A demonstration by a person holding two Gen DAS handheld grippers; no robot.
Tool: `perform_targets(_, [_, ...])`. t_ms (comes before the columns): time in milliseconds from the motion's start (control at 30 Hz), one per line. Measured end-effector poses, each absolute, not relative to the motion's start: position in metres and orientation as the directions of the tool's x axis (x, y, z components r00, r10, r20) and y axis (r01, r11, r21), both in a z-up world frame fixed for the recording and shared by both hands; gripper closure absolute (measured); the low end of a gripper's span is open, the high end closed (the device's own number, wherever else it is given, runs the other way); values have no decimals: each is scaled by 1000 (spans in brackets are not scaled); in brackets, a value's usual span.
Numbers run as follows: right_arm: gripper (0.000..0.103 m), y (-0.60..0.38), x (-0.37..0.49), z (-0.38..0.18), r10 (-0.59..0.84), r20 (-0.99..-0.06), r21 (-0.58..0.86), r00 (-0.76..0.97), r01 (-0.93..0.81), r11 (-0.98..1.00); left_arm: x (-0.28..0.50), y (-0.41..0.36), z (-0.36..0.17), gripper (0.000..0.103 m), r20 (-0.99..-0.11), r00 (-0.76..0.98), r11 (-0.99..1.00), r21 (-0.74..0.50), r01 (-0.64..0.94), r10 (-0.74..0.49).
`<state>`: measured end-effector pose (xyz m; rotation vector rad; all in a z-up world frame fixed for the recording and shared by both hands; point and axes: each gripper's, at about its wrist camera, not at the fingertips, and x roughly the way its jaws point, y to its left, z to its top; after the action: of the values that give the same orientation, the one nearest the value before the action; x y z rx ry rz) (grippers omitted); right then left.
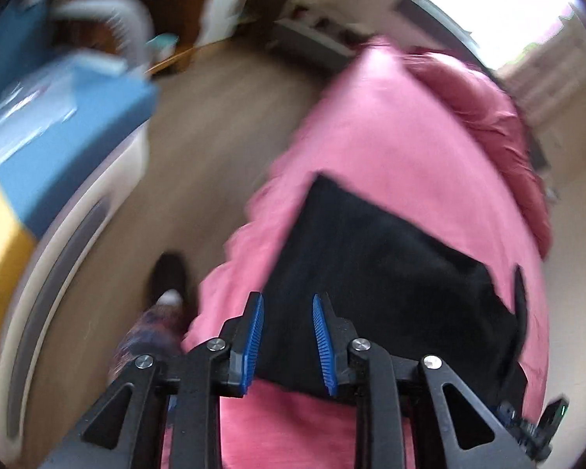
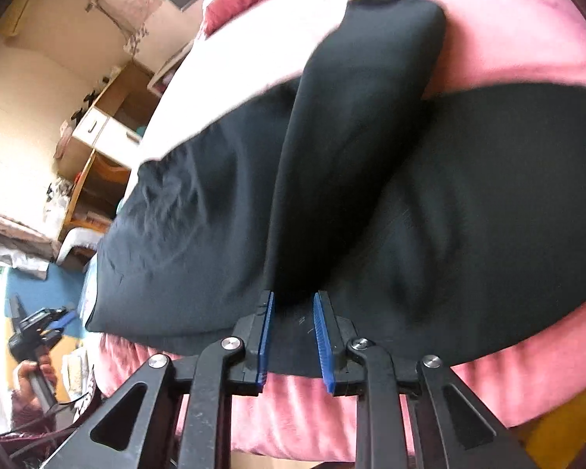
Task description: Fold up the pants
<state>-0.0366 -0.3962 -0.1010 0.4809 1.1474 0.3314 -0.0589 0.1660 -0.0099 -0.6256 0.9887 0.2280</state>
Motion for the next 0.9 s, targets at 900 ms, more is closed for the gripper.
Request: perform_targets(900, [65,-373,201,-100,-39,-925,16,378,140,990,28,-46,-60,74,-863,294,910,-364,200,-410])
